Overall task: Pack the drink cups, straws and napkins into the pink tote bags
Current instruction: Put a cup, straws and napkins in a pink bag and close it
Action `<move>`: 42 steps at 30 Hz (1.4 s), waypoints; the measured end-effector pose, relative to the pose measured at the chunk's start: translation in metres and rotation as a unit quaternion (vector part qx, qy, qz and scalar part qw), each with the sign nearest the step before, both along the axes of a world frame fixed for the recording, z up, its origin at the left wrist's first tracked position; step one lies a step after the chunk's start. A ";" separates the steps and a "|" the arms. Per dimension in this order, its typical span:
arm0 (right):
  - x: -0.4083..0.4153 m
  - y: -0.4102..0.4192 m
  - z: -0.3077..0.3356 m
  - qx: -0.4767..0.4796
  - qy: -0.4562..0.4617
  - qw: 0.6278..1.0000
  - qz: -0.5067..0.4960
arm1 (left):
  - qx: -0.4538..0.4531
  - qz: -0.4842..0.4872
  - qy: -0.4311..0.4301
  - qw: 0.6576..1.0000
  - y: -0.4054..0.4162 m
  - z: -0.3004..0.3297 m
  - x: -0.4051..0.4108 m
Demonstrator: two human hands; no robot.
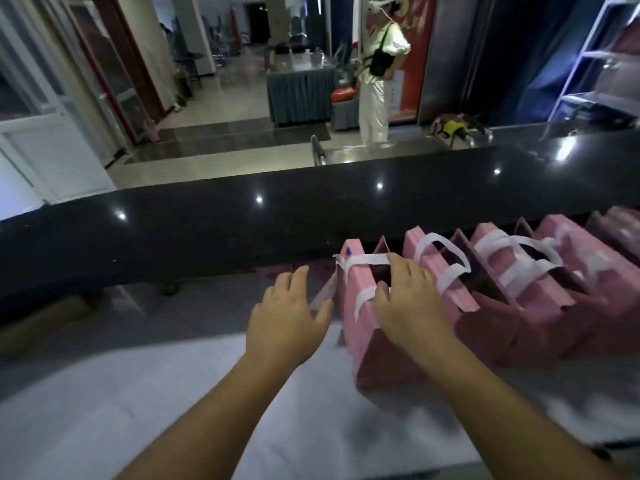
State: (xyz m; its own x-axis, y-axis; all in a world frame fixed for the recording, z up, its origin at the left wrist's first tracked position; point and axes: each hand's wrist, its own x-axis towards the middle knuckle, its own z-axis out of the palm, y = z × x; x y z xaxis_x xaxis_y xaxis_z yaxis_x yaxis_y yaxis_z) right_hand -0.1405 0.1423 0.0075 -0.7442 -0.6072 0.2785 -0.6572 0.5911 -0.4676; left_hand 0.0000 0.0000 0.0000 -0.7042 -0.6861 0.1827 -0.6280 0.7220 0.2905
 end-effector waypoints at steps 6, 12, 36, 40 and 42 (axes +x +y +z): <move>-0.041 0.005 -0.010 0.042 -0.084 0.995 -0.043 | 0.118 -0.058 0.014 0.991 0.028 -0.016 -0.066; -0.065 -0.005 -0.021 0.112 -0.119 0.985 -0.048 | 0.150 -0.028 0.013 0.988 0.046 -0.028 -0.106; 0.018 -0.103 -0.020 0.206 -0.105 0.965 0.122 | 0.290 0.223 0.142 0.920 -0.044 -0.014 0.087; 0.101 -0.149 -0.018 0.201 -0.082 0.951 0.222 | 0.275 0.300 0.176 0.896 -0.046 -0.002 0.184; 0.149 -0.170 -0.019 0.199 -0.072 0.940 0.266 | 0.269 0.339 0.200 0.879 -0.042 0.002 0.236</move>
State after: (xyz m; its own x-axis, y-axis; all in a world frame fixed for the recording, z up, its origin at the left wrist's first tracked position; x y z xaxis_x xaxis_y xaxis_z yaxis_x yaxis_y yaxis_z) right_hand 0.0087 -0.0272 -0.0113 -0.3173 -0.9395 -0.1294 -0.8568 0.3425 -0.3855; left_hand 0.2355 -0.0416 0.0018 -0.0543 -0.9862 -0.1567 -0.6306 -0.0878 0.7711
